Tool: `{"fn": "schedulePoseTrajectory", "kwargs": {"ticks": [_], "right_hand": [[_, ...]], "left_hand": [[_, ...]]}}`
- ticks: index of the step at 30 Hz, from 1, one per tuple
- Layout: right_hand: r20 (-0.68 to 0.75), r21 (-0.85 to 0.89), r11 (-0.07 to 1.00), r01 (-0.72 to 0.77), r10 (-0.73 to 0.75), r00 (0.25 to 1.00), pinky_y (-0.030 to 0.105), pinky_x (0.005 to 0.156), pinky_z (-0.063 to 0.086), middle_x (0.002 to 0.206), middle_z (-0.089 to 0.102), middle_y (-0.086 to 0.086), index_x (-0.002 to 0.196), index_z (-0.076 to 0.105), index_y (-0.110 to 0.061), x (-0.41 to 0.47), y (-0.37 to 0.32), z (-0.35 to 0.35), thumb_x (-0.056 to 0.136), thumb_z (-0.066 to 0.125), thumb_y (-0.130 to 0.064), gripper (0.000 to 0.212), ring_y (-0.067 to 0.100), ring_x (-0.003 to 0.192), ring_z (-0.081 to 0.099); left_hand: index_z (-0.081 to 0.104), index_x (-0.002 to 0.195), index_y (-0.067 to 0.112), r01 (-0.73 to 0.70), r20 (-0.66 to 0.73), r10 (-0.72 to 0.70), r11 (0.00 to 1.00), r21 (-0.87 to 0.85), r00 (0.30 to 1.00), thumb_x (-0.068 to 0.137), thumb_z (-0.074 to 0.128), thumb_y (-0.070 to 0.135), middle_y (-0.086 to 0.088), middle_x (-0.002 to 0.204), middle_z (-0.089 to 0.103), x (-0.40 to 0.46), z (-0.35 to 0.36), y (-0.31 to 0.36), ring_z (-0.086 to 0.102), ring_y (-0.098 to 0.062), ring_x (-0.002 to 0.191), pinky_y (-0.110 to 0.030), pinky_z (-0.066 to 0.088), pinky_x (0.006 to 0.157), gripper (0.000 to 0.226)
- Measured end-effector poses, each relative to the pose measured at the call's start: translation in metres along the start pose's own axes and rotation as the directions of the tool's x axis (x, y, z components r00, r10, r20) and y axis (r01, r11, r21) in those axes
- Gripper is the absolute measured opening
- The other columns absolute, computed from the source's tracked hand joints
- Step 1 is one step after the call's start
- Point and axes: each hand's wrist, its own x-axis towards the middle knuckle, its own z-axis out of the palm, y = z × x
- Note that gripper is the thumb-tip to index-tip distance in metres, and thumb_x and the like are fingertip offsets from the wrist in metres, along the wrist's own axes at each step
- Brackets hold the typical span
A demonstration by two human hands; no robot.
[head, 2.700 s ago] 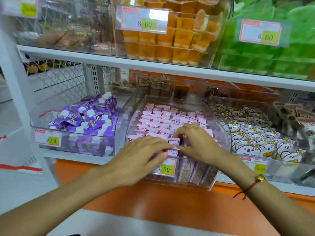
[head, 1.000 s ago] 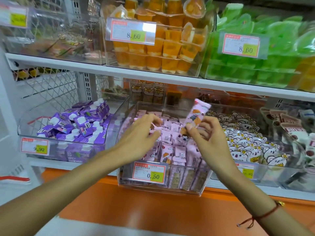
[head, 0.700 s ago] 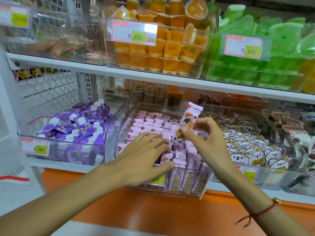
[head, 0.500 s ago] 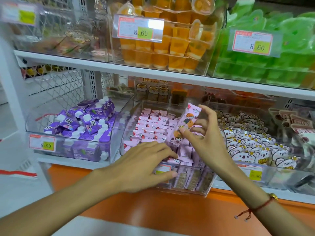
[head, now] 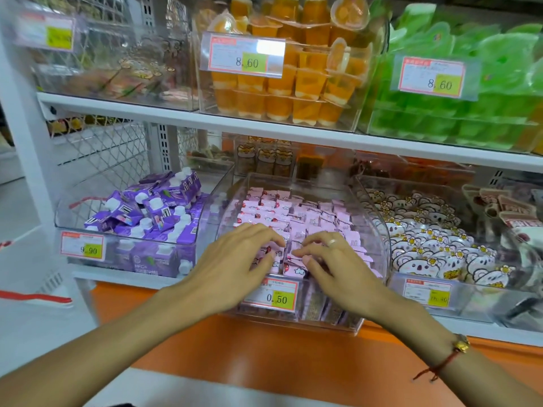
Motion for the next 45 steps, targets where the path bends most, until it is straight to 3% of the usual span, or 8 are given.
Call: {"fn": "schedulePoseTrajectory", "kwargs": {"ticks": [7,15,23,28,32,36,41,45], "right_hand": [[0.014,0.16,0.983,-0.091,0.09,0.996,0.017,0.072,0.038,0.085,0.055,-0.022,0.115,0.065,-0.026,0.009,0.005,-0.013,0.094,0.049,-0.015,0.029,-0.003,0.079,0.05],[0.141,-0.085,0.976,-0.202,0.213,0.967,0.03,0.083,0.046,0.099,0.063,-0.003,0.096,0.073,-0.025,0.057,0.018,-0.02,0.08,0.07,-0.034,0.019,0.014,0.097,0.055],[0.263,0.17,0.956,-0.237,0.188,0.946,0.003,0.056,0.036,0.064,0.059,-0.016,0.081,0.077,-0.012,0.07,0.018,-0.018,0.077,0.076,-0.017,0.007,-0.013,0.059,0.053],[-0.075,0.175,0.96,-0.219,0.235,0.969,0.03,0.075,0.046,0.089,0.064,0.002,0.087,0.065,-0.01,0.061,0.01,-0.01,0.091,0.054,-0.014,0.013,0.015,0.083,0.058],[-0.499,0.439,0.895,-0.08,0.317,0.806,0.01,0.063,0.042,0.081,0.058,-0.012,0.091,0.057,-0.013,0.049,-0.002,-0.025,0.095,0.051,-0.016,0.007,-0.004,0.072,0.054],[-0.458,0.765,0.643,-0.048,0.594,0.662,0.015,0.064,0.05,0.082,0.062,0.0,0.091,0.056,-0.013,0.039,-0.009,-0.037,0.096,0.05,-0.015,0.009,0.003,0.071,0.059],[0.025,0.976,0.14,-0.167,0.69,0.724,0.013,0.066,0.054,0.093,0.068,0.008,0.097,0.06,-0.004,0.027,-0.017,-0.034,0.098,0.047,-0.011,0.015,0.011,0.081,0.065],[0.129,0.987,-0.008,-0.161,0.632,0.764,0.015,0.068,0.055,0.084,0.071,0.004,0.101,0.063,0.002,0.025,-0.024,-0.035,0.096,0.05,-0.009,0.018,0.01,0.081,0.068]], "left_hand": [[0.052,0.129,0.032,-0.101,0.088,0.096,0.993,0.054,0.991,0.1,0.035,0.037,0.018,0.126,0.054,0.014,0.013,0.0,0.043,-0.002,0.116,-0.021,0.032,0.096,0.034],[0.056,0.119,0.038,-0.075,0.164,0.072,0.997,0.012,0.984,0.091,0.038,0.059,0.02,0.11,0.053,0.032,0.016,-0.009,0.041,0.0,0.104,-0.02,0.035,0.086,0.04],[0.051,0.125,0.039,-0.063,0.195,0.059,0.998,0.015,0.979,0.091,0.038,0.06,0.022,0.122,0.05,0.025,0.009,-0.015,0.041,0.0,0.117,-0.029,0.039,0.097,0.042],[0.047,0.129,0.037,-0.052,0.16,0.045,0.998,0.039,0.986,0.094,0.036,0.056,0.024,0.128,0.046,0.018,0.013,-0.013,0.039,0.0,0.117,-0.021,0.034,0.09,0.042],[0.049,0.129,0.034,-0.047,0.161,0.047,0.999,0.0,0.986,0.095,0.037,0.051,0.02,0.127,0.05,0.018,0.01,-0.011,0.043,-0.002,0.117,-0.025,0.036,0.094,0.04],[0.051,0.12,0.038,0.1,-0.026,-0.111,0.956,-0.277,0.993,0.095,0.047,0.04,0.023,0.11,0.055,0.021,0.004,-0.008,0.052,0.008,0.096,-0.025,0.045,0.083,0.026],[0.041,0.125,0.038,-0.023,-0.156,-0.046,0.91,-0.414,0.987,0.078,0.073,0.019,0.022,0.124,0.042,0.02,-0.002,-0.002,0.044,0.009,0.114,-0.003,0.034,0.086,0.061],[0.057,0.116,0.033,-0.097,-0.237,0.005,0.919,-0.382,0.972,0.08,0.073,0.015,0.023,0.118,0.054,0.021,-0.005,0.0,0.05,0.003,0.11,-0.011,0.04,0.087,0.043]]}}
